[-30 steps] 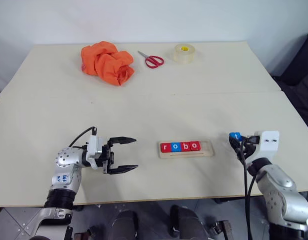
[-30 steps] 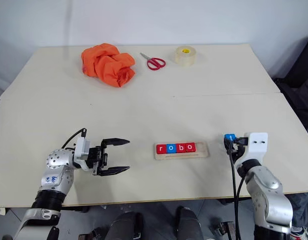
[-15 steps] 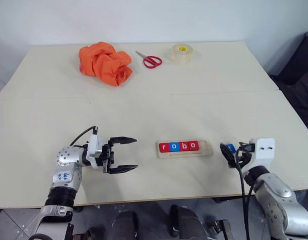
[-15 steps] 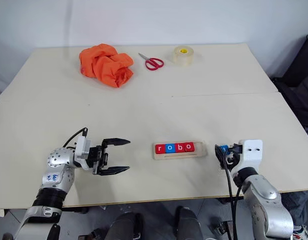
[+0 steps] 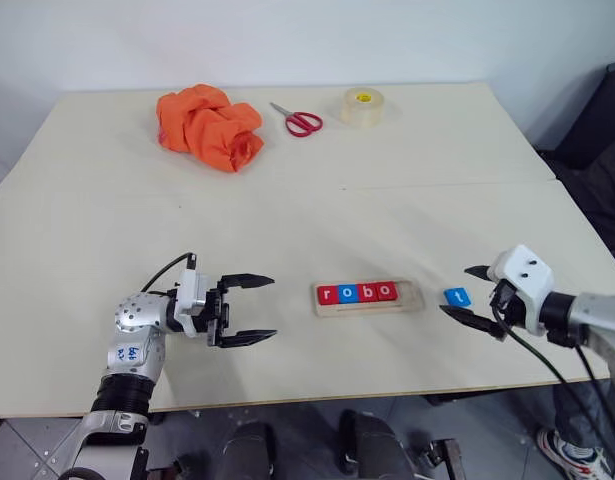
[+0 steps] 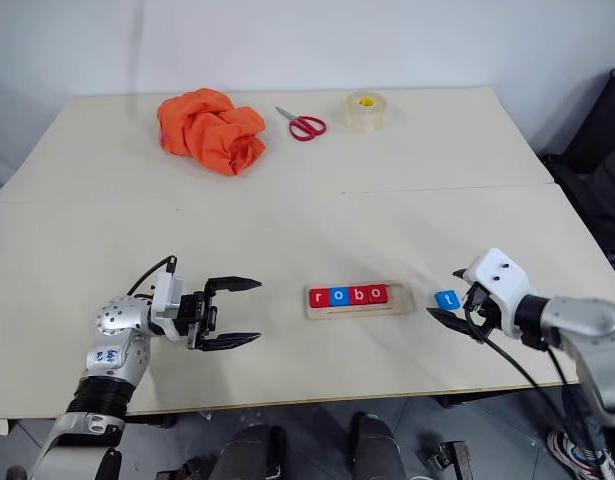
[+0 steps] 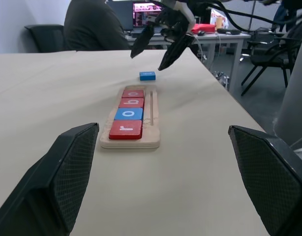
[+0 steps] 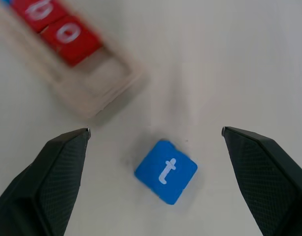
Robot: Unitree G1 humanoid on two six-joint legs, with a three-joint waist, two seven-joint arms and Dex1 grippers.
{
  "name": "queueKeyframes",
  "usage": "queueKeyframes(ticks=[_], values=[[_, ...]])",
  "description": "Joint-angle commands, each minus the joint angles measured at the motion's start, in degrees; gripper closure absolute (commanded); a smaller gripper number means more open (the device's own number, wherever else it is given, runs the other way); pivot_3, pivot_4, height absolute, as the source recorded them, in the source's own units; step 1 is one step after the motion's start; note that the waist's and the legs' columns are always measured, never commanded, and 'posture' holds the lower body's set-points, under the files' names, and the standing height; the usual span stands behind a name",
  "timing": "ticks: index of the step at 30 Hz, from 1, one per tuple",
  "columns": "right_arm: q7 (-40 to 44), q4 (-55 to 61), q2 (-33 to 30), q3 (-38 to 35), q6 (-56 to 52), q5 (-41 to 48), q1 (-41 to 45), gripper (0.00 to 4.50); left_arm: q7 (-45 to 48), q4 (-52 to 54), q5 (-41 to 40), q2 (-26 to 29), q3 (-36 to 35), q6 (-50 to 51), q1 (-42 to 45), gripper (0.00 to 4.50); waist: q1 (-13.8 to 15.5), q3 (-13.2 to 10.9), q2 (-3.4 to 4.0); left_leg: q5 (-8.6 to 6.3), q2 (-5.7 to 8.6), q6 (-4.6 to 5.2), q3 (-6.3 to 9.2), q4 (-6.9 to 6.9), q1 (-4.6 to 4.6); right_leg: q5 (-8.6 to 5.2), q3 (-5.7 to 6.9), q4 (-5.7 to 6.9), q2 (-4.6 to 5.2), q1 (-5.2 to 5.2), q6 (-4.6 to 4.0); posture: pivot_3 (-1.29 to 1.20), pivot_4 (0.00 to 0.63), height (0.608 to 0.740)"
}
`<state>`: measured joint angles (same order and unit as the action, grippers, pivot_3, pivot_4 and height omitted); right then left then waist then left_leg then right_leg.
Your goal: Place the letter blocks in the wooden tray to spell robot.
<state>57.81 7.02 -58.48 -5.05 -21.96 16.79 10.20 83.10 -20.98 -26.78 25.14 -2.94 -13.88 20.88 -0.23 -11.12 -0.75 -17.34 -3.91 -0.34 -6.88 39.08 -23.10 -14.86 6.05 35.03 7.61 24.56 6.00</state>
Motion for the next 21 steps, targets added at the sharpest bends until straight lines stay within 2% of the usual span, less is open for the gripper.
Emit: queueKeyframes(ticks=[1,8,14,17,21], values=[[8.0,-9.5,-1.6,5.7,8.1,-5.0,6.1,0.01,-0.9,2.4,-0.4,-0.3,-0.2,-0.6,-1.2,0.0,0.0,0.0,0.0,0.0,0.0,-0.01,-0.01,0.0,-0.01,0.0,0.0,-0.01,0.0,0.0,0.0,0.0,0.15,0.74],[18.5,-27.3,-0.9,15.0,19.3,-13.1,18.5,0.01,-3.2,6.1,-0.7,0.2,-0.9,-0.4,-4.4,0.0,0.0,0.0,0.01,0.14,0.02,-0.25,-0.1,0.03,-0.02,0.0,-0.01,-0.05,0.04,0.02,0.0,0.0,0.15,0.74],[22.3,-36.8,0.7,18.4,25.6,-17.0,24.9,0.01,-4.9,8.5,-0.8,0.6,-1.3,-0.1,-6.6,0.0,0.1,0.0,0.0,0.15,0.02,-0.27,-0.1,0.06,-0.01,0.01,0.0,-0.05,0.07,-0.01,0.0,0.0,0.15,0.74],[23.9,-39.0,0.8,19.6,27.4,-18.3,26.3,0.59,-5.5,9.0,-0.9,0.6,-1.3,-0.1,-7.0,0.0,0.1,0.0,0.0,0.16,0.02,-0.28,-0.08,0.08,0.0,0.03,0.0,-0.05,0.07,-0.04,0.0,0.0,0.15,0.74],[24.6,-40.1,1.1,19.4,28.1,-18.4,26.9,1.9,-5.8,9.0,-0.8,0.6,-1.1,-0.1,-6.9,0.0,0.1,0.0,-0.01,0.16,0.02,-0.28,-0.1,0.1,0.0,0.06,0.0,-0.05,0.08,-0.04,-0.01,0.0,0.15,0.74]])
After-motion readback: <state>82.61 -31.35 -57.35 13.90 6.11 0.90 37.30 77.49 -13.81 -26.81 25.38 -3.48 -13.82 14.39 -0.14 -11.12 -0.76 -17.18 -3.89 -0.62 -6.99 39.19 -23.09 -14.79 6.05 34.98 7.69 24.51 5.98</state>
